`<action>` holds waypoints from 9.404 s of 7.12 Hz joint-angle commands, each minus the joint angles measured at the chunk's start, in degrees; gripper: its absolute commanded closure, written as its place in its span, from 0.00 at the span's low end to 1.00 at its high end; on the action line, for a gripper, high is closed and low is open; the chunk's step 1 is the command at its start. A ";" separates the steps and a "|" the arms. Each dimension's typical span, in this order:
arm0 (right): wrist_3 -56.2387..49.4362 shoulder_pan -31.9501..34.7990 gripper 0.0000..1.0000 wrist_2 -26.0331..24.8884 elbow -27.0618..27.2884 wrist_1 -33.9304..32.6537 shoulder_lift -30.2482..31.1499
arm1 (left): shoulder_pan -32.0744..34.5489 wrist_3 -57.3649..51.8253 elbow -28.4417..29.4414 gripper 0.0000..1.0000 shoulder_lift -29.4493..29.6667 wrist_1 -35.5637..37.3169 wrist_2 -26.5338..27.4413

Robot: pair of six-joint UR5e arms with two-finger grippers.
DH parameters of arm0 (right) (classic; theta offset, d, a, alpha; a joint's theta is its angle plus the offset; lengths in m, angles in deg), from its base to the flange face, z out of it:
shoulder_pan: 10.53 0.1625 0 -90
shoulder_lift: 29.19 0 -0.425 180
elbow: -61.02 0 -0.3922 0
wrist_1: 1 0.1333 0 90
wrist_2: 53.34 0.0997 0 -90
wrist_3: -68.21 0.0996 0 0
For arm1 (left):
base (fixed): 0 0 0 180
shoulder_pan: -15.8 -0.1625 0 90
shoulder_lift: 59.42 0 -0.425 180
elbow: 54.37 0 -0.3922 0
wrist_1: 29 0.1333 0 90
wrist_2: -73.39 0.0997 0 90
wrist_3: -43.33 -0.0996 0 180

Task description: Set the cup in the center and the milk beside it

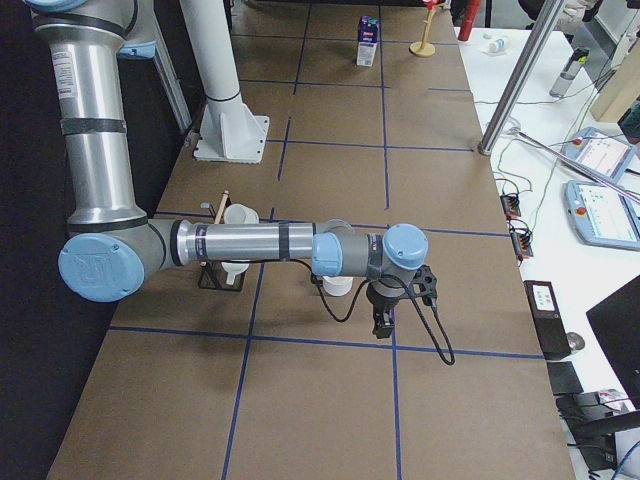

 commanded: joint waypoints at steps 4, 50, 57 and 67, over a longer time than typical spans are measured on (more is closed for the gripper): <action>1.89 -3.77 0.01 1.46 2.59 0.10 -0.22 | 0.00 0.16 -0.70 0.00 -0.48 -0.21 -0.02; 71.60 -30.41 0.00 -5.49 11.66 16.71 -14.19 | -19.34 28.72 -3.43 0.17 9.54 -5.13 0.07; 71.61 -30.94 0.00 -5.93 14.11 16.71 -12.26 | -27.72 63.43 -11.17 1.00 25.48 -1.63 0.76; 71.69 -30.94 0.00 -6.45 14.47 16.80 -11.38 | -44.92 72.23 12.83 0.91 54.01 -3.45 11.49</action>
